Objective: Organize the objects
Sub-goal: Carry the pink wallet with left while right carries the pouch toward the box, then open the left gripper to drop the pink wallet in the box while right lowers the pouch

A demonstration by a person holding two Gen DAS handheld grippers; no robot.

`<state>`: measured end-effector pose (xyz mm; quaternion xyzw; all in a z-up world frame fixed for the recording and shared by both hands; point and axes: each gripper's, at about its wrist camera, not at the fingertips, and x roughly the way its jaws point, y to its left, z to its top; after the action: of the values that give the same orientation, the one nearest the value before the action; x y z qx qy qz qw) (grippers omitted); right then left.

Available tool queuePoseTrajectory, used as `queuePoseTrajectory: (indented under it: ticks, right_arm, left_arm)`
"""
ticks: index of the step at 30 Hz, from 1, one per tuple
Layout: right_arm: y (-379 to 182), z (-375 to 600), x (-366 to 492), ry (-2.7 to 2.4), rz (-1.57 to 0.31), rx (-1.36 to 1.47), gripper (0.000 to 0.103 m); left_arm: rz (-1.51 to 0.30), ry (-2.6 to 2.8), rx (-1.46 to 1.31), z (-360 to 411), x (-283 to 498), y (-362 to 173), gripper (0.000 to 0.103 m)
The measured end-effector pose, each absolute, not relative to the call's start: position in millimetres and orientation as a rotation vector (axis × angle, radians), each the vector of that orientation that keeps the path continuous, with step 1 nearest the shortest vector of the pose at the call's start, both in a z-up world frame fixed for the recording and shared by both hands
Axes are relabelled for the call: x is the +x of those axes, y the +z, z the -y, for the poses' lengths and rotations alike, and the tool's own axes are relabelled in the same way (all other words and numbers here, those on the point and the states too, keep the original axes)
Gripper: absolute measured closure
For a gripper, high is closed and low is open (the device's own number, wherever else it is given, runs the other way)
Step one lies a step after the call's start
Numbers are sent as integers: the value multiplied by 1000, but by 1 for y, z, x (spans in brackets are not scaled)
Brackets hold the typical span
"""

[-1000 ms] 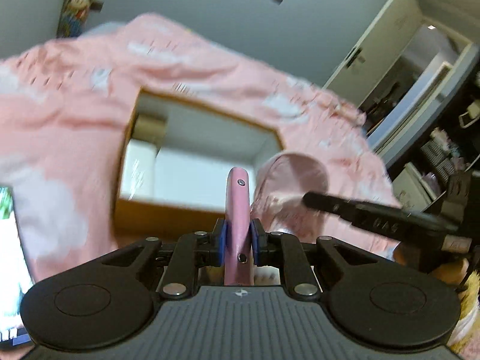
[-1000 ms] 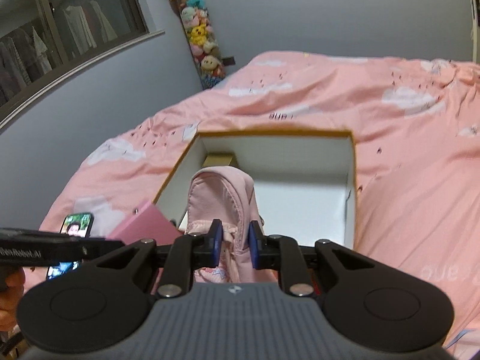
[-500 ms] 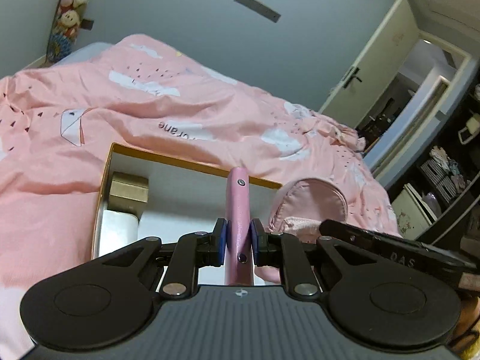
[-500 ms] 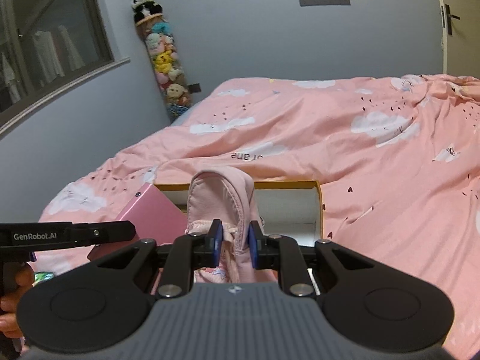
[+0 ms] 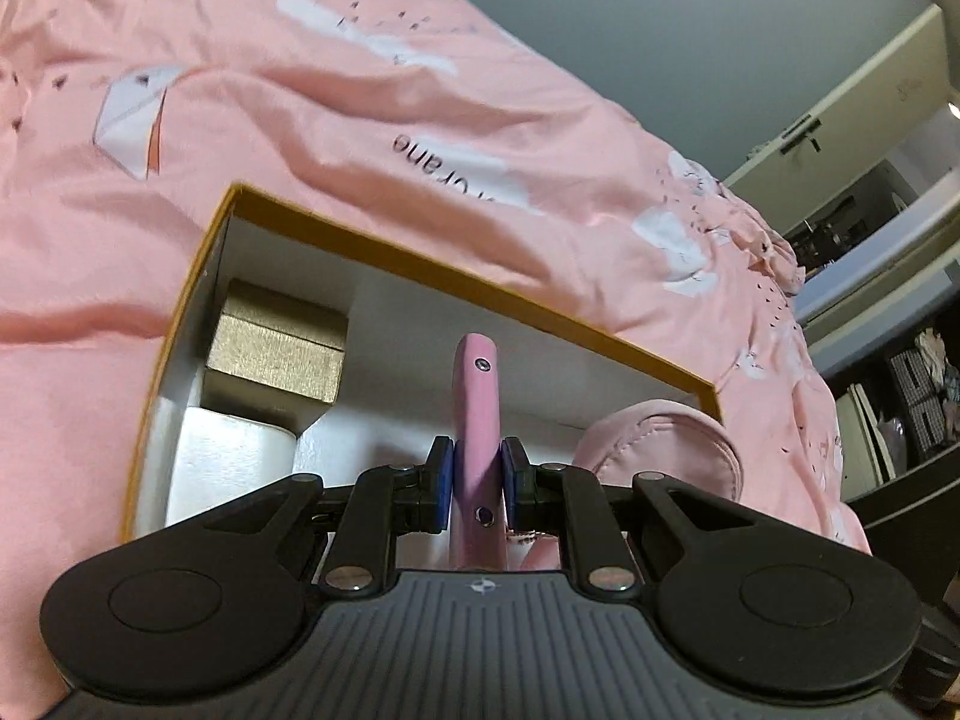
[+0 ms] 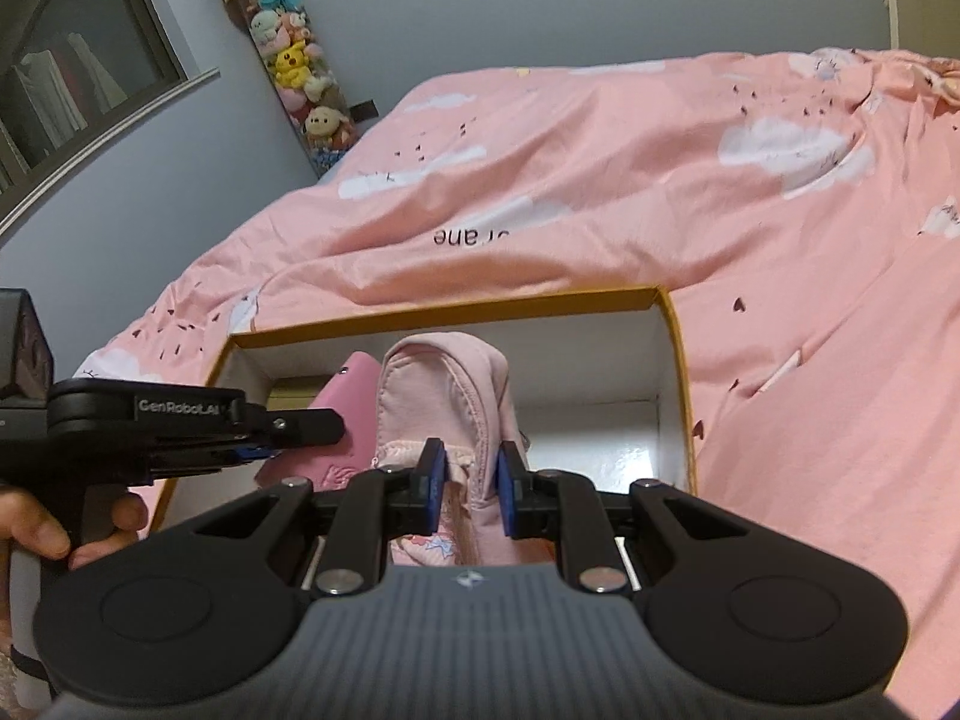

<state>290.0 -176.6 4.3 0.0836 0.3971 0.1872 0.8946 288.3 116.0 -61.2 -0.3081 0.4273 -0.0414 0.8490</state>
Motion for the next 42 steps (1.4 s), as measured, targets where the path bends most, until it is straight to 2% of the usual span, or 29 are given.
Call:
queuePoseTrajectory:
  ticks: [8,20,22,23,27,31,34,37,42]
  right_arm:
    - [-18,172,317,409,-888,213,84]
    - [-21,175,321,430,-917,253,84]
    - [-22,175,322,429,-920,255,84]
    - [-23,176,322,429,-921,258,84]
    - [-23,176,323,431,-927,277,84]
    - [-21,179,326,444,-943,328,84]
    - [-19,180,329,483,-968,400,84]
    - [-14,171,334,525,-977,439,84]
    - [-17,143,350,540,-992,418,84]
  left_arm:
    - [-965,-46,-656,-119,298,-84,85]
    - [-1037,78,-393,-101,309,-82,77]
    - [-1055,93,-363,-100,311,-85,78]
    - [-1070,108,-331,-98,312,-87,81]
    - [-1075,119,-300,-93,310,-89,81]
    - [-1029,65,-360,-100,295,-72,81]
    - [-931,34,-388,-109,275,-46,81]
    - [-835,41,-413,-122,255,-23,76]
    - [-816,28,-418,-129,250,-12,75]
